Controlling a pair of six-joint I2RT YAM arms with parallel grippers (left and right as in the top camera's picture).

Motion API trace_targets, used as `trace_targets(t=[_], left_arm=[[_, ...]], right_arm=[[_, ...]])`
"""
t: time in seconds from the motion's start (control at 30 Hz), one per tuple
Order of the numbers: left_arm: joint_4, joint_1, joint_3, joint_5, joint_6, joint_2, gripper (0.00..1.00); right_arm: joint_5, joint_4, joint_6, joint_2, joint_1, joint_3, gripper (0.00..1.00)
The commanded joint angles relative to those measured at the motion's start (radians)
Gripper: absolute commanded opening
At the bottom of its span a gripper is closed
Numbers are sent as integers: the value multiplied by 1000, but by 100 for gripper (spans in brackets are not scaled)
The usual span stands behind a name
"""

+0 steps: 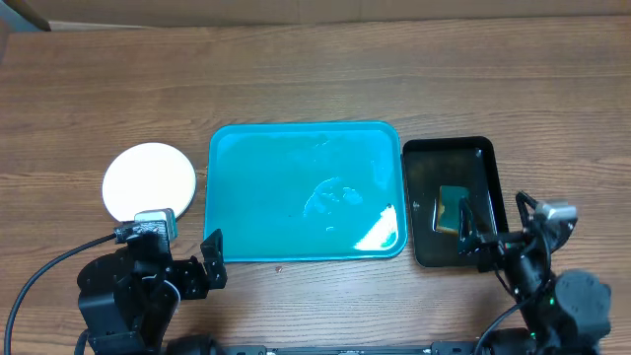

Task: Clean dirty plates on tray and stack at the side

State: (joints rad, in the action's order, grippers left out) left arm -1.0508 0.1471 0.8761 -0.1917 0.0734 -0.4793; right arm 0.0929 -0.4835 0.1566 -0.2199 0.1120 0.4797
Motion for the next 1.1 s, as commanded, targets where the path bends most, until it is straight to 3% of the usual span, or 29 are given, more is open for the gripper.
trace_targets(t=[0.0, 0.23, 0.33, 0.4, 0.53, 1.07], left_arm=[[1, -3, -4, -15, -22, 8, 100], [1, -3, -4, -15, -22, 8, 100], [1, -3, -4, -15, -22, 8, 100], [1, -3, -4, -15, -22, 8, 100], [1, -3, -4, -15, -22, 8, 100], [1, -3, -4, -15, -22, 8, 100]], right_arm=[[5, 198, -4, 113, -1, -150, 100], [6, 606, -4, 217, -21, -409, 100], [5, 685, -5, 217, -44, -463, 100], [5, 642, -7, 217, -56, -472, 100], [5, 401, -11, 217, -69, -472, 100], [-2, 407, -8, 217, -68, -472, 100]])
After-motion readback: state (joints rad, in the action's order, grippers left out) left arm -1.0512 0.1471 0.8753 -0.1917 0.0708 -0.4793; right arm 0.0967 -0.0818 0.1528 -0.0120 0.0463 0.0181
